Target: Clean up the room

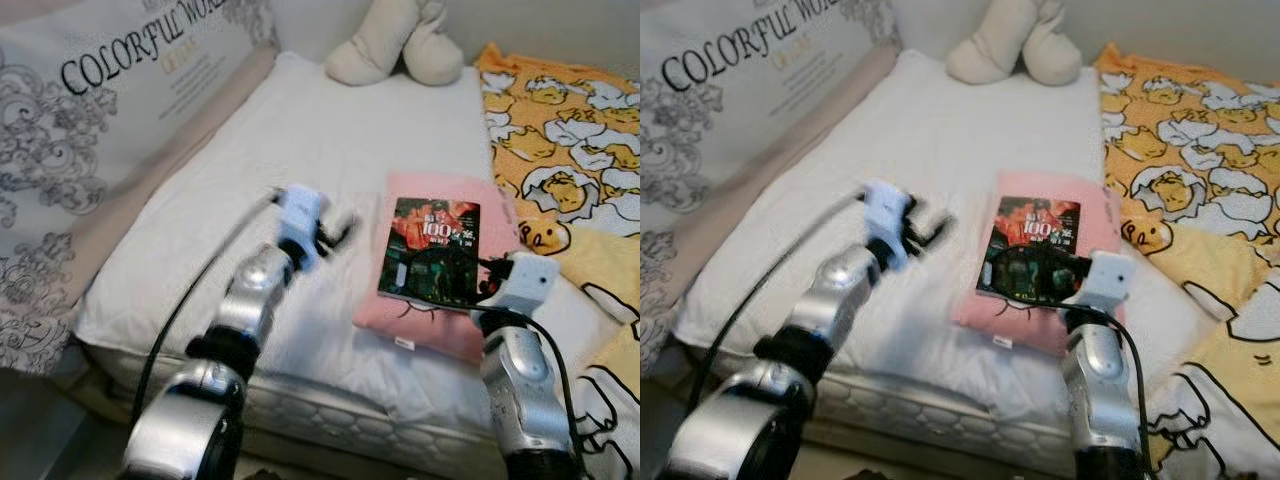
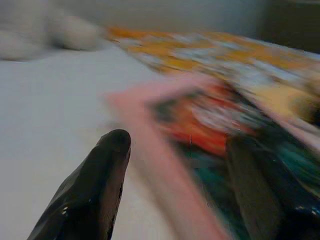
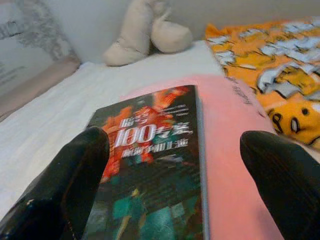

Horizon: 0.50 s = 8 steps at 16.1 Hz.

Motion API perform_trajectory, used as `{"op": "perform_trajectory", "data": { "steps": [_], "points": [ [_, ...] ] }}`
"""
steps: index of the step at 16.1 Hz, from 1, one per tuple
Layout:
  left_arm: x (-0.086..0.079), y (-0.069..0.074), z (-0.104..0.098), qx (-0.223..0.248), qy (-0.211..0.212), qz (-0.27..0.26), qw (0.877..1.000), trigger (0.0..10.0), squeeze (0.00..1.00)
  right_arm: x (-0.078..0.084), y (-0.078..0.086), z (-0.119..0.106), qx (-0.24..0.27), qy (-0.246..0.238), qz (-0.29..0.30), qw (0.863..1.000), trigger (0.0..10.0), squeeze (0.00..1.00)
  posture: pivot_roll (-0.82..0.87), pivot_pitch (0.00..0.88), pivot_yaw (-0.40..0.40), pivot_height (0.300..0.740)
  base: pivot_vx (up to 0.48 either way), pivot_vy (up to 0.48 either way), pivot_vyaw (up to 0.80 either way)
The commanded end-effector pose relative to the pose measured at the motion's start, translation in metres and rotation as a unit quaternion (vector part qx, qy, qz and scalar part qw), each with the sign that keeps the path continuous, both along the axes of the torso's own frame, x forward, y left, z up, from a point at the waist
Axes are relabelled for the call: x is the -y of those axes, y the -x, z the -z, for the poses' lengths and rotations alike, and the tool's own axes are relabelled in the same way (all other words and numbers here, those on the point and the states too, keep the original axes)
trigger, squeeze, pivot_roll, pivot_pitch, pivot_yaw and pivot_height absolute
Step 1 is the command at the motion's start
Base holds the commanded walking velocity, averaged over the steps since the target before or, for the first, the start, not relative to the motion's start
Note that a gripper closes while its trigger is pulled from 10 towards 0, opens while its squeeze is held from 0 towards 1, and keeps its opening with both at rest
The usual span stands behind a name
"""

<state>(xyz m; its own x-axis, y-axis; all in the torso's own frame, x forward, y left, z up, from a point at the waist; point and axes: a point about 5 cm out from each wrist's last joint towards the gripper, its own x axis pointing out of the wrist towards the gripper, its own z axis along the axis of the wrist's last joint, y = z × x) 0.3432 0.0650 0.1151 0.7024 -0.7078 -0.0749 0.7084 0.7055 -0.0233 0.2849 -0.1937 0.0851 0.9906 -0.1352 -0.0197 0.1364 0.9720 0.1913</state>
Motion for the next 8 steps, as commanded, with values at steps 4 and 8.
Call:
{"op": "perform_trajectory", "data": {
  "steps": [4,8],
  "points": [
    [-0.022,0.013,-0.014,0.008,-0.016,0.076,0.997,10.0,0.0,0.003,-0.014,0.005,-0.015,-0.083,-0.002,0.996,10.0,0.0,0.04,0.0,0.061,0.74,0.0,0.0,0.0],
    [-0.021,0.038,-0.017,-0.012,-0.012,0.136,0.991,10.0,0.0,0.004,-0.022,0.012,-0.03,-0.116,-0.005,0.993,10.0,0.0,0.07,0.0,0.038,0.74,0.0,0.0,0.0]
  ]
}}
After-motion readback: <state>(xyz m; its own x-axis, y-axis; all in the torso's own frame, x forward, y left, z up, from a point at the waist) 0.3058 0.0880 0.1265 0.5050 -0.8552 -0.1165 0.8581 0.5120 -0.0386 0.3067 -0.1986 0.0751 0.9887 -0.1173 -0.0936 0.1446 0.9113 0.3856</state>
